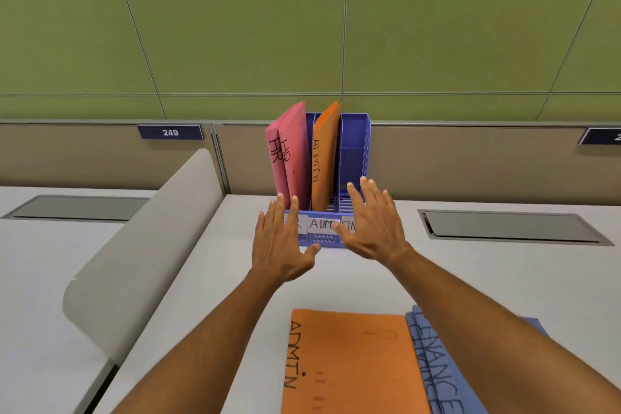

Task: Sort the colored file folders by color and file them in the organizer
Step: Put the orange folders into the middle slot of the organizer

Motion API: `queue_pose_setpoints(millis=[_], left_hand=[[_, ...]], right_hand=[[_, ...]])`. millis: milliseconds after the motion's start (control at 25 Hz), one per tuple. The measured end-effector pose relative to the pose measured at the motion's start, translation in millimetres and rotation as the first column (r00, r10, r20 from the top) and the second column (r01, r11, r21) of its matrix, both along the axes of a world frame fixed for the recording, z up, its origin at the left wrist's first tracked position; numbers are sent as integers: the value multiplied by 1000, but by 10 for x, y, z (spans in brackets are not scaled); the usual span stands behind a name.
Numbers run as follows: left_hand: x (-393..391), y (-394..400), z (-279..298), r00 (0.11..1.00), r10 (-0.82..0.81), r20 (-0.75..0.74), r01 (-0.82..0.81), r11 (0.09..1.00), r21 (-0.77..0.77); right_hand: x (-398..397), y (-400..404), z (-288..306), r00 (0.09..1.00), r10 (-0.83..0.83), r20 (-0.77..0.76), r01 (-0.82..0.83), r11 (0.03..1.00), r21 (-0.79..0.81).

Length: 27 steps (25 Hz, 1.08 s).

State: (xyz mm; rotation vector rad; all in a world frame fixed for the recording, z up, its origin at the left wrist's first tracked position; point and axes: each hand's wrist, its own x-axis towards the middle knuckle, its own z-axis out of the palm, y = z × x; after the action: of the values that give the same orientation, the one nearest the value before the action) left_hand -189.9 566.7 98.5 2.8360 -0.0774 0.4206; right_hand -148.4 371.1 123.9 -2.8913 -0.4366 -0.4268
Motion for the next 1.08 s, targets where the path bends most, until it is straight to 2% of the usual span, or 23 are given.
queue_pose_setpoints(millis=[240, 520, 840, 1080], left_hand=[[-590, -161, -471, 993, 38, -110, -35, 999, 32], [-1207, -264, -969, 972, 59, -227, -42, 996, 78], [-1685, -319, -1313, 943, 71, -326, -50, 996, 72], [-1808, -366, -1371, 886, 140, -442, -187, 980, -65]], right_hand=[[-651, -114, -551, 995, 12, -96, -7, 998, 55], [-1287, -269, -1072, 977, -3, -213, -4, 999, -32], [-1788, -340, -1517, 944, -15, -330, 6, 1000, -28], [-2001, -348, -1730, 902, -29, -430, 9, 999, -49]])
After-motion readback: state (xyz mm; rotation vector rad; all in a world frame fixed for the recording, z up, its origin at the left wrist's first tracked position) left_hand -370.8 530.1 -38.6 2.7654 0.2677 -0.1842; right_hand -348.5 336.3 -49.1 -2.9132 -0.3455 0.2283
